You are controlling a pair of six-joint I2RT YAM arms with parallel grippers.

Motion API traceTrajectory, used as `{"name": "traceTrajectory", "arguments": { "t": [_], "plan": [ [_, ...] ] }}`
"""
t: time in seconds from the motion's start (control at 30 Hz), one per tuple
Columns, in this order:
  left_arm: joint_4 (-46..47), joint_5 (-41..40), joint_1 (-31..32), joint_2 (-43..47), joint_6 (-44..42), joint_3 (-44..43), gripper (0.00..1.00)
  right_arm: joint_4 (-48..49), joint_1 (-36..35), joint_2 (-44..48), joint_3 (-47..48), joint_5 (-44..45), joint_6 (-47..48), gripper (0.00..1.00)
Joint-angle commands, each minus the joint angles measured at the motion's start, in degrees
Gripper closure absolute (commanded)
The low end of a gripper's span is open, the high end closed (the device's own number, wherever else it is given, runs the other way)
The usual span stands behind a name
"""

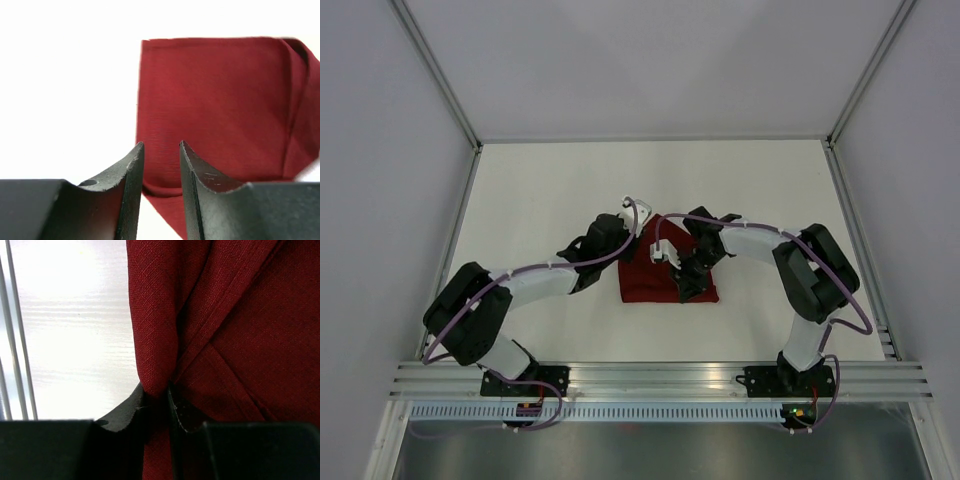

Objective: Fold the napkin, place the utensils inside, and roll it up
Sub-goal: Roll the napkin with the utensil

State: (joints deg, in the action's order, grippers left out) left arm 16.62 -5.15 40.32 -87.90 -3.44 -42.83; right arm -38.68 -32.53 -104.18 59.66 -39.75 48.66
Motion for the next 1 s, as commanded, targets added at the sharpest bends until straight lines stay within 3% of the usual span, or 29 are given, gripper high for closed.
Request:
{"name": "traceTrajectory", "arguments": {
  "t": [0.0, 0.33, 0.53, 0.8, 0.97],
  "plan": [
    [4.6, -8.3, -0.1, 4.0, 2.3, 1.1, 0.60, -6.2, 0.0, -8.6, -2.2, 4.2, 0.7, 0.86],
    [13.2, -9.4, 2.2, 16.5, -5.6, 8.4, 0.63, -10.3, 2.5, -16.4, 4.6, 4.6, -1.0, 0.86],
    [10.8, -6.8, 6.6, 22.2, -11.8, 9.3, 0.62, -14.1, 4.7, -20.9, 9.1, 4.1, -0.3, 0.86],
    [3.6, -8.4, 20.9, 12.3, -29.5, 6.0, 0.61, -14.4, 6.9, -22.1, 10.2, 4.8, -1.0, 0.86],
    [1.0, -3.2, 23.9, 10.0, -30.9, 5.5, 0.57, -14.4, 7.7, -22.3, 10.2, 4.6, -1.3, 0.86]
  ]
}}
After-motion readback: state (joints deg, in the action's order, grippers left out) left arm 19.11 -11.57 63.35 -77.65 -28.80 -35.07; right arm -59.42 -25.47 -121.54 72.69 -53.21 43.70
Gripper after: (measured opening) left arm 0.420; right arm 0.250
